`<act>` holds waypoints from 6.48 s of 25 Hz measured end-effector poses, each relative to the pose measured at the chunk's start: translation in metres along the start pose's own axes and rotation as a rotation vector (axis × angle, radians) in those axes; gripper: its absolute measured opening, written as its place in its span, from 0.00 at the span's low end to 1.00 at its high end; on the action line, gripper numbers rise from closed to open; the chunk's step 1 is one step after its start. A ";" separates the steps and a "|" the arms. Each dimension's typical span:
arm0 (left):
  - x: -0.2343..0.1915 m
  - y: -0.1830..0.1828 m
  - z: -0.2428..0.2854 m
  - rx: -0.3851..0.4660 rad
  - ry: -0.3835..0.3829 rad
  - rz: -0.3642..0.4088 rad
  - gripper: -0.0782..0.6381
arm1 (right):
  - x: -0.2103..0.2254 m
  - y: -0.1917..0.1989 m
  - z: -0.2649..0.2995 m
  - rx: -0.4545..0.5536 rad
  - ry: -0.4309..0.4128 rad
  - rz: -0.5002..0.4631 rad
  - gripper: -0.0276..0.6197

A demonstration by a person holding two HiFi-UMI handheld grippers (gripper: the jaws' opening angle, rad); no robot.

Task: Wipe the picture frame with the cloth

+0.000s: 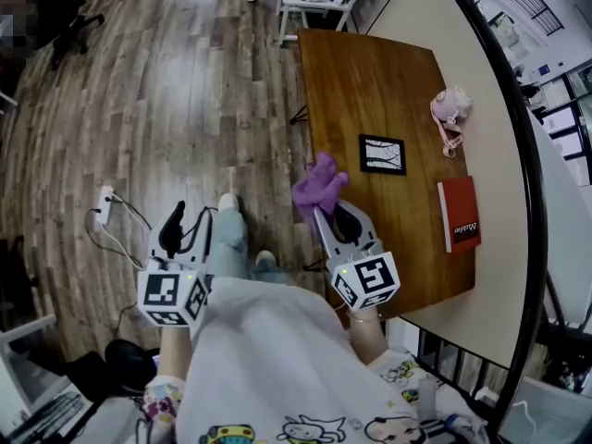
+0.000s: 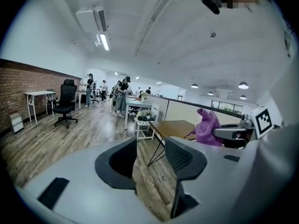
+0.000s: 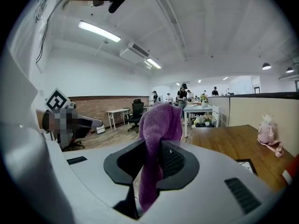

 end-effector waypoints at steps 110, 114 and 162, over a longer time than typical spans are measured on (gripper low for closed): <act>0.334 -0.155 0.481 -0.527 1.525 1.068 0.47 | 0.194 0.015 0.005 0.010 1.496 0.935 0.14; 0.332 -0.136 0.480 -0.577 1.529 1.096 0.46 | 0.193 0.024 0.009 0.013 1.488 0.957 0.14; 0.332 -0.024 0.501 -0.843 1.497 1.277 0.21 | 0.300 0.071 0.054 -0.117 1.103 0.881 0.14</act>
Point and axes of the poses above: the fingertips, and each gripper's own axes: z forward along the fingers, x to its right, y out of its underside, the point moved 7 cm from there along -z, backward along the fingers, and after that the axes turned 10 degrees about -x, right-handed, at the moved point
